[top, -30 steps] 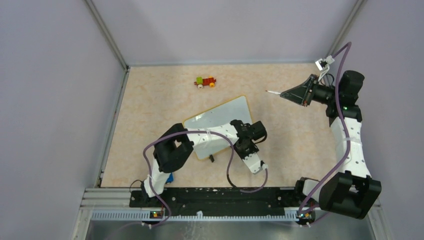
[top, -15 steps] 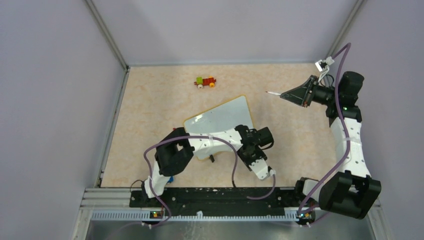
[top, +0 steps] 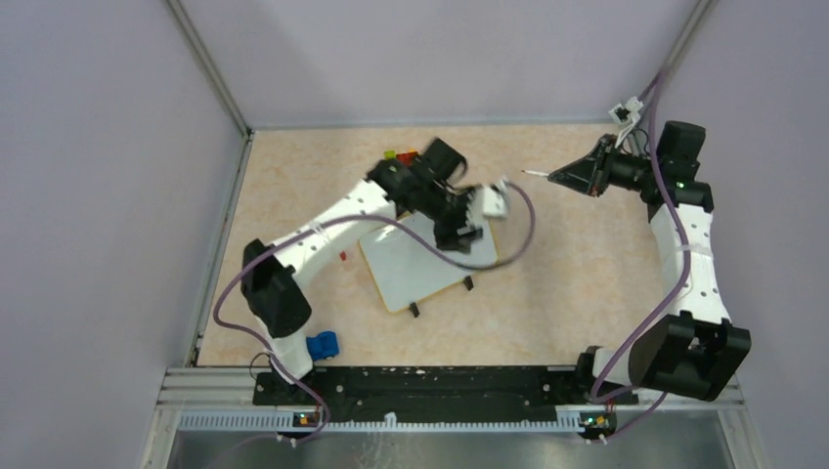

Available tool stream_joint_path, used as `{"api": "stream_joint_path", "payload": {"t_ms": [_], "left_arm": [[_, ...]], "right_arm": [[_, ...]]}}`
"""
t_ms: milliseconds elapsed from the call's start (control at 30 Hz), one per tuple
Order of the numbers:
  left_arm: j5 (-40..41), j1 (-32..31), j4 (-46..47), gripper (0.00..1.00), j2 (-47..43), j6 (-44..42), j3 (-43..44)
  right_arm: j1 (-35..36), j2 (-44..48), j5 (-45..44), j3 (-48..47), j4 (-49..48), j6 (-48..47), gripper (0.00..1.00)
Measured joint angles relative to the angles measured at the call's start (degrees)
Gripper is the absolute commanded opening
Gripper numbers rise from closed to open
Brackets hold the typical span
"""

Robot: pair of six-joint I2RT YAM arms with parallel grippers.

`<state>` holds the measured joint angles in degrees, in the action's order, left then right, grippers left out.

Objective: Write a sentence on the whiteboard
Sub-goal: Adjust the whiteboard at the center of the board, then move the whiteboard to the center of the board.

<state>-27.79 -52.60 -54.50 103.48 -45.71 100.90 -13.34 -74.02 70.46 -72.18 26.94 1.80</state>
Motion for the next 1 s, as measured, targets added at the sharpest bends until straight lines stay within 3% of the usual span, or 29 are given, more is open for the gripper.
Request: {"api": "stream_joint_path", "payload": {"t_ms": [233, 333, 533, 667, 1000], "left_arm": [[-11.8, 30.1, 6.8, 0.64, -3.3, 22.3, 0.8], [-15.4, 36.7, 7.4, 0.65, -4.0, 27.9, -0.5], [-23.8, 38.3, 6.4, 0.62, -4.2, 31.8, -5.8], [-28.5, 37.9, 6.1, 0.57, -4.1, 33.6, -8.4], [-31.7, 37.3, 11.3, 0.31, -4.1, 40.2, -17.6]], "right_arm": [[7.3, -0.4, -6.3, -0.8, 8.5, -9.7, 0.0], [10.7, -0.3, -8.6, -1.0, 11.1, -13.1, 0.0], [19.2, 0.5, -14.4, -0.9, 12.1, -16.3, 0.0], [20.7, 0.8, -15.5, -0.9, 12.1, -17.0, 0.0], [20.7, 0.9, -16.4, -0.5, 12.3, -17.2, 0.0]]}}
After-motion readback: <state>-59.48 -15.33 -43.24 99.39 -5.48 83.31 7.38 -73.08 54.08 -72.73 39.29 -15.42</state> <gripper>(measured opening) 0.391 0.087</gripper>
